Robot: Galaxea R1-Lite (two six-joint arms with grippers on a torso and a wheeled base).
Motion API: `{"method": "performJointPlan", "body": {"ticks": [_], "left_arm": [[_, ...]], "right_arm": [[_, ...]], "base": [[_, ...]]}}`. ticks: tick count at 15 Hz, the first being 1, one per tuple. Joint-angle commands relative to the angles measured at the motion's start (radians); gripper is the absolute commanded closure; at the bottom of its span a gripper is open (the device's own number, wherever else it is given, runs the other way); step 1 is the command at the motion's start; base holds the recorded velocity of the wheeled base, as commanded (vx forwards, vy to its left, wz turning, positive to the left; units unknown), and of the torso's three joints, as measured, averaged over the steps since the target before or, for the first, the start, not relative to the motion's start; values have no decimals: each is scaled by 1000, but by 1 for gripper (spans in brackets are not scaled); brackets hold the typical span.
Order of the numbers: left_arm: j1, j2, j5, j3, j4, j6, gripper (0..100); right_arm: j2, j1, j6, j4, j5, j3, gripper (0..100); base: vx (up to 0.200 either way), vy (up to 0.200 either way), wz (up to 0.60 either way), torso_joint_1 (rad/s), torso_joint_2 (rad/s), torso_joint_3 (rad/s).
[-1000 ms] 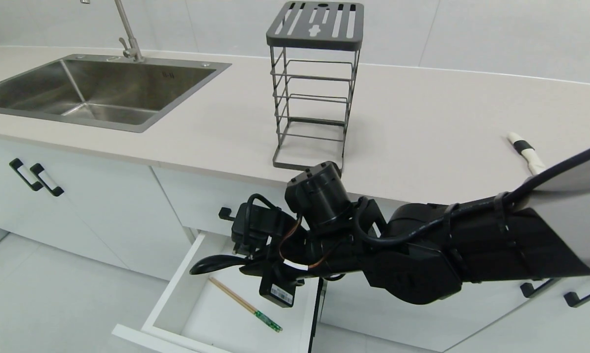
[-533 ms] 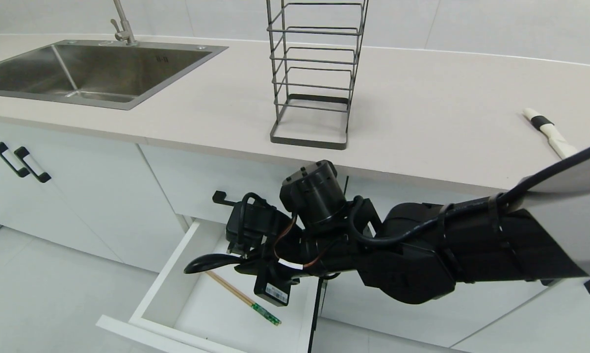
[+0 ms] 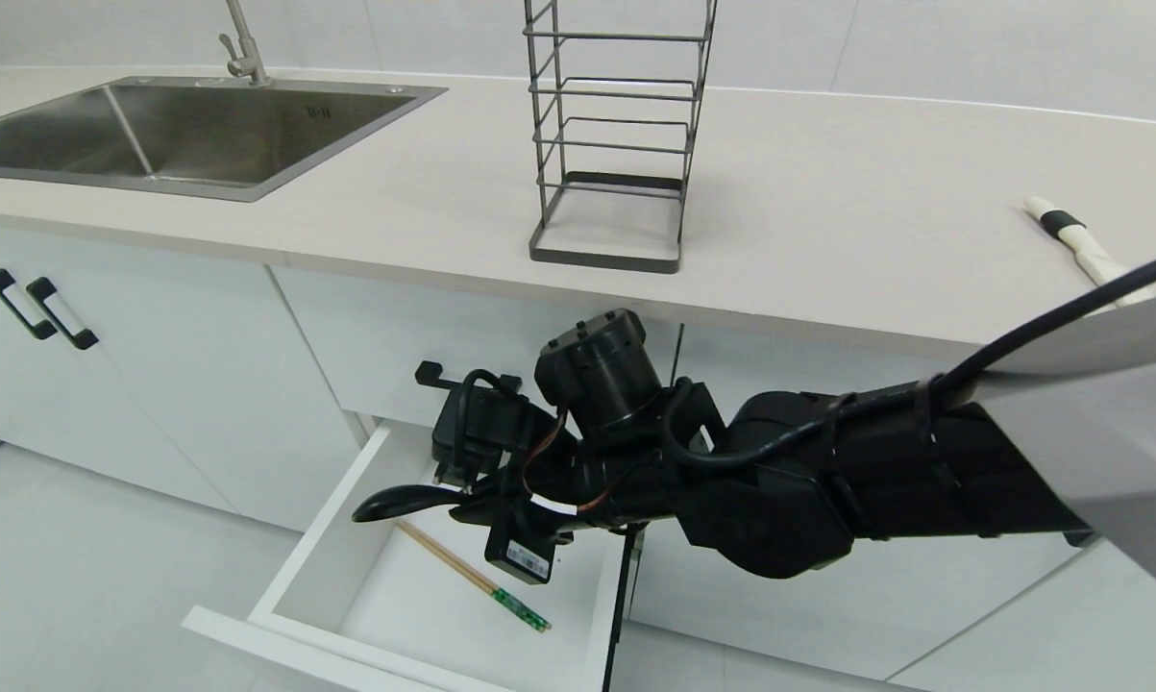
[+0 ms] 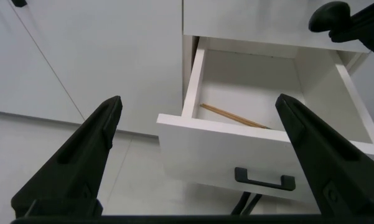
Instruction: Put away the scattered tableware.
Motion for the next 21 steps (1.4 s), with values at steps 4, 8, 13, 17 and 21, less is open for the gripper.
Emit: {"method": "performJointPlan", "body": {"ticks": [4, 8, 13, 17, 21], "left_arm": [[0, 1, -1, 0, 0, 0, 0], [0, 1, -1, 0, 0, 0, 0], [0, 1, 1, 0, -1, 0, 0], [0, 1, 1, 0, 0, 0, 0], [0, 1, 1, 0, -1, 0, 0]], "right_arm": [[75, -6, -5, 3, 2, -60, 100], [141, -18, -47, 9, 2, -80, 100], [245, -32, -45, 18, 2, -178, 100], [286, -27, -40, 6, -4, -236, 100], [365, -30, -40, 7, -4, -316, 100]], "base": [[0, 0, 0, -131, 203, 82], [0, 0, 0, -7, 110, 43], [0, 0, 0, 0, 11, 7], [0, 0, 0, 0, 0, 0], [0, 0, 0, 0, 0, 0]]}}
